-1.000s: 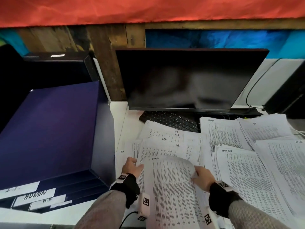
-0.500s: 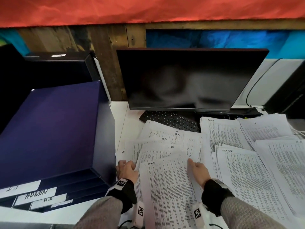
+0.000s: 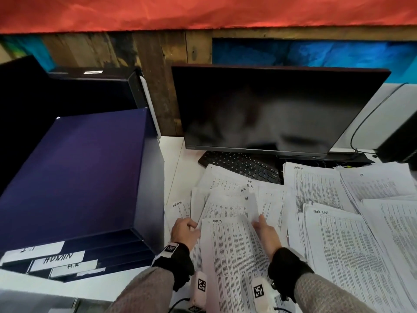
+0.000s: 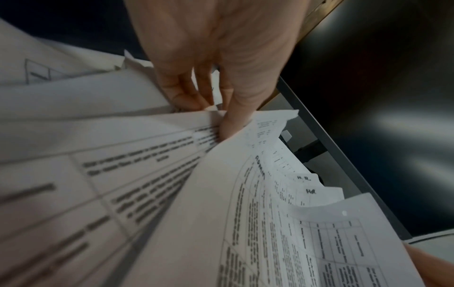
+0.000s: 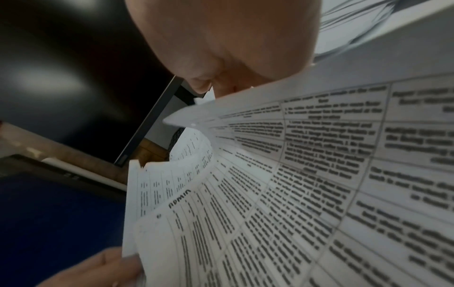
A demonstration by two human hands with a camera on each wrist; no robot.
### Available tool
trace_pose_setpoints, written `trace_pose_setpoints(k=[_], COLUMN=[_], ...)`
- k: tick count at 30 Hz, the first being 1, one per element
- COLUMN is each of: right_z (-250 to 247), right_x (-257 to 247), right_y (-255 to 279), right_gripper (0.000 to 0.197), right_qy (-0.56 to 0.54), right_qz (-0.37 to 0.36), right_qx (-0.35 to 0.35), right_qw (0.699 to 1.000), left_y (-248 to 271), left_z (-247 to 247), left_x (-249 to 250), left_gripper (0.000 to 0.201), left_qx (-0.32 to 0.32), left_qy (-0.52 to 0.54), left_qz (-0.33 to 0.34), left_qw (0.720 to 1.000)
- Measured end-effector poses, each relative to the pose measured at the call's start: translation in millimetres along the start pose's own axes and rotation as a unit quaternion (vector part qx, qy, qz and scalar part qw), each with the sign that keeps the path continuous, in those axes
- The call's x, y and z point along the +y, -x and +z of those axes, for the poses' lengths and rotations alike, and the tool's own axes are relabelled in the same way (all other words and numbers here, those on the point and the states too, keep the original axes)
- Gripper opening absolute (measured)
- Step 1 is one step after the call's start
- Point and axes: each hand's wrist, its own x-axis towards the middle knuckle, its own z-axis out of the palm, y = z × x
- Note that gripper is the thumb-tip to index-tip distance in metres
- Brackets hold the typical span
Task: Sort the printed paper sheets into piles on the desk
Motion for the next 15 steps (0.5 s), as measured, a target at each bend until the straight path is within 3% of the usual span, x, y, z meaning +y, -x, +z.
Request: trace_pose_setpoints(k=[6, 10, 12, 15], right_z=[-4.7, -10.4, -12.5, -17.4], right_x=[0.1, 1.5, 3.7, 0.3], right_y=[9.9, 0.9, -10.4, -23.5], right_gripper=[0.055, 0.053, 0.047, 0.019], right_qy=[0.043, 0.007, -0.032, -0.11], right_qz=[-0.03, -0.025, -0.037, -0.02], right_qx=[-0.001, -0.014, 0.018, 0.064], right_qw=[0.999, 1.0, 0.999, 0.992], left_y=[-2.4, -3.1, -2.0, 4.2], left_z=[-3.3, -13.0, -17.7, -24.3], left_x=[-1.8, 4.1, 7.7, 14.9], left_gripper=[0.017, 0.017, 0.026, 0.025], left_qx=[0.023, 0.049, 0.079, 0.131], left_qy=[0.064, 0.144, 0.143, 0.107], left_qz=[0.019, 0.006, 0.038, 0.122], left_qw=[0.997, 0.988, 0.986, 0.978])
